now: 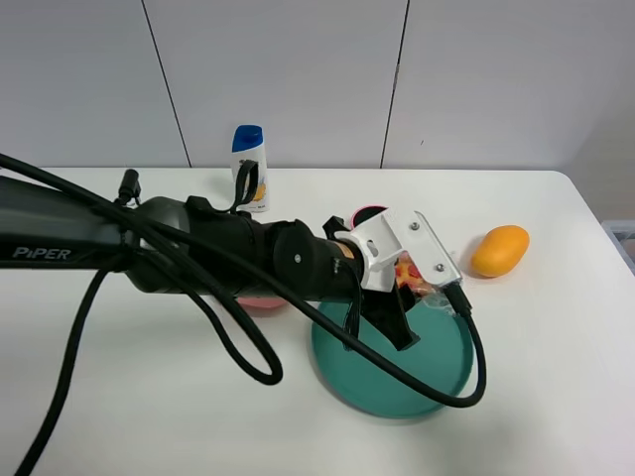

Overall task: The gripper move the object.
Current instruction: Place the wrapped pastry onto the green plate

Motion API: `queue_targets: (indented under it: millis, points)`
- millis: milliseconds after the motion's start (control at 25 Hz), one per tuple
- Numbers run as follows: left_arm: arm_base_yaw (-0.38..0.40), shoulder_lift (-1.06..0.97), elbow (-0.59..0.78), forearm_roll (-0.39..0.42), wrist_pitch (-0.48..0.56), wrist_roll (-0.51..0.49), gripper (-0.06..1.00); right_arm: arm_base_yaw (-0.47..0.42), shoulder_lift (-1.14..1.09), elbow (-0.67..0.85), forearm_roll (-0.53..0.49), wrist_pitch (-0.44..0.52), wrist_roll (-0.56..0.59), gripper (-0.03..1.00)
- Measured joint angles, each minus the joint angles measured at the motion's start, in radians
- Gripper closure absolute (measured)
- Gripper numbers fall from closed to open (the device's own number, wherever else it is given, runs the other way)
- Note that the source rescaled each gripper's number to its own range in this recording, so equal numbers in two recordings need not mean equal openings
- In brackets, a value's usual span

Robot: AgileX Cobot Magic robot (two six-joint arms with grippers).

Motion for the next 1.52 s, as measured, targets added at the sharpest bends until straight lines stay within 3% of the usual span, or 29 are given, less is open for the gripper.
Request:
queue_targets:
  millis: [200,720,1200,1360,1520]
  points:
    - [0.000,0.041,0.000,0.000,0.061,0.010,0.94,0.000,0.000,0.000,0.000,0.000,0.000,-0.03]
    - [0.000,0.041,0.000,0.002,0.103,0.014,0.94,0.000,0.000,0.000,0.000,0.000,0.000,-0.03]
    - [0.001,-0.008,0.000,0.009,0.271,-0.040,0.94,0.000,0.000,0.000,0.000,0.000,0.000,-0.03]
    - [0.019,-0.008,0.000,0.075,0.360,-0.136,0.94,0.000,0.000,0.000,0.000,0.000,0.000,-0.03]
    - [0.053,-0.008,0.000,0.222,0.401,-0.280,0.94,0.000,0.000,0.000,0.000,0.000,0.000,-0.03]
